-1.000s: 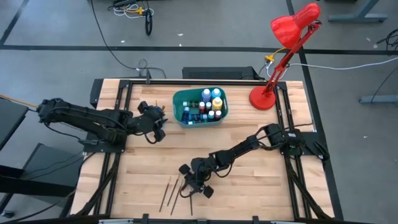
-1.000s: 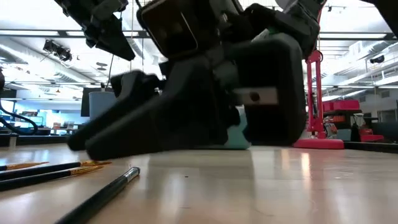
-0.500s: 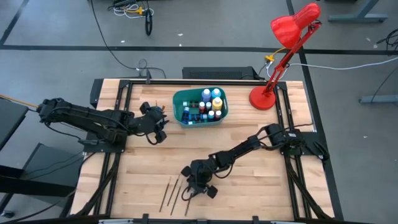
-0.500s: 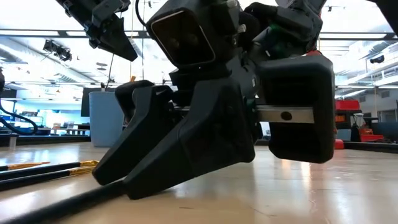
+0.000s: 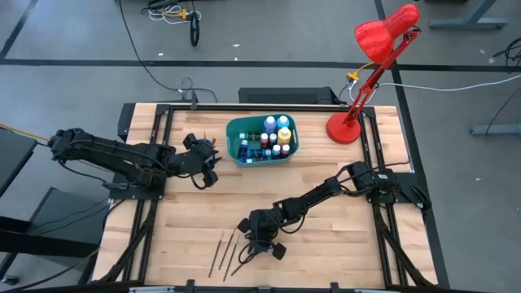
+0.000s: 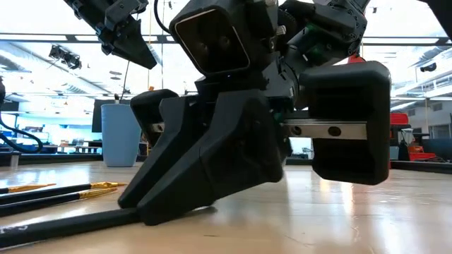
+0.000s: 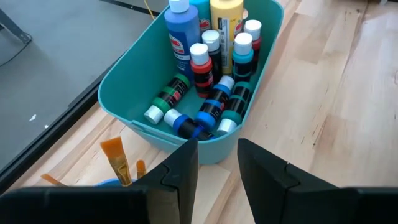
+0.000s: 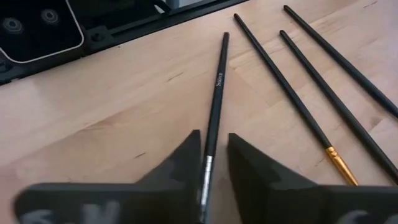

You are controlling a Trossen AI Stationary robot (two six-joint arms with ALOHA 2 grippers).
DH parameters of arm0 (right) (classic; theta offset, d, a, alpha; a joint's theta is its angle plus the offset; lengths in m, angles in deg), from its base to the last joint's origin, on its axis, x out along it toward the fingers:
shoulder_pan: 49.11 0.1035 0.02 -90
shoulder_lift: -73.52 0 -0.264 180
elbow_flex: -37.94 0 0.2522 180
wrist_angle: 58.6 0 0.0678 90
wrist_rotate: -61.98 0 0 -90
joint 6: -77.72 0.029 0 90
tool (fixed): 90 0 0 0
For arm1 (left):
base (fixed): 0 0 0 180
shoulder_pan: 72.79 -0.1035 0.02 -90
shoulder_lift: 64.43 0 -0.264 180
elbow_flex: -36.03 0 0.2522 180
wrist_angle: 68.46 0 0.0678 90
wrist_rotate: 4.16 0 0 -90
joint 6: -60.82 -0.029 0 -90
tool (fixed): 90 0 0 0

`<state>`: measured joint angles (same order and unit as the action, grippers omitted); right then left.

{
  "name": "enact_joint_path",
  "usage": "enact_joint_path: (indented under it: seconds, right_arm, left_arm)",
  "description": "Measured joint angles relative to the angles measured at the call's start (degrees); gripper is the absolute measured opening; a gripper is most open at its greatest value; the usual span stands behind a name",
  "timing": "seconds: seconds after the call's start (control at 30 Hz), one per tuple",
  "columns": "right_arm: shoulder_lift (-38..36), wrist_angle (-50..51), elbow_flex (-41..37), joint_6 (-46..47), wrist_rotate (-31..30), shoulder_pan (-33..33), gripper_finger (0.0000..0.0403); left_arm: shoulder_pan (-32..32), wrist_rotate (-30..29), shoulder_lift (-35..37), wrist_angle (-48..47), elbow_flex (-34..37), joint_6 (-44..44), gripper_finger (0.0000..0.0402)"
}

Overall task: Pick & Place Paint Supplies
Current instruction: Put the silver paint brush into the blue cup

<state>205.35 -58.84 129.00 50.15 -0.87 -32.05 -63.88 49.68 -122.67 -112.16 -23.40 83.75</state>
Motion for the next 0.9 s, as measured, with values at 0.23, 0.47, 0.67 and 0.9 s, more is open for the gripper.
enact_joint_path:
  seconds: [0.23, 0.47, 0.67, 0.9]
  right_arm:
    - [0.05, -0.42, -0.09, 0.38, -0.30, -0.04, 0.0014]
    - [-4.74, 5.52, -0.45, -1.73, -9.92, 0.63, 0.0006]
    - [-14.10, 18.05, -0.31, -14.52, -29.03, 1.26, 0.0005]
    - [-21.89, 23.67, -0.22, -28.74, -41.50, 1.22, 0.0003]
  left_arm:
    - [0.02, 0.23, 0.00, 0.08, 0.00, 0.45, 0.0123]
    - [0.15, 11.91, 0.00, 3.37, 0.00, 0.74, 0.0123]
    - [0.13, 22.97, -1.53, 9.73, 0.04, 3.38, 0.0123]
    - [0.13, 31.17, -9.49, 17.19, -0.07, 1.24, 0.0123]
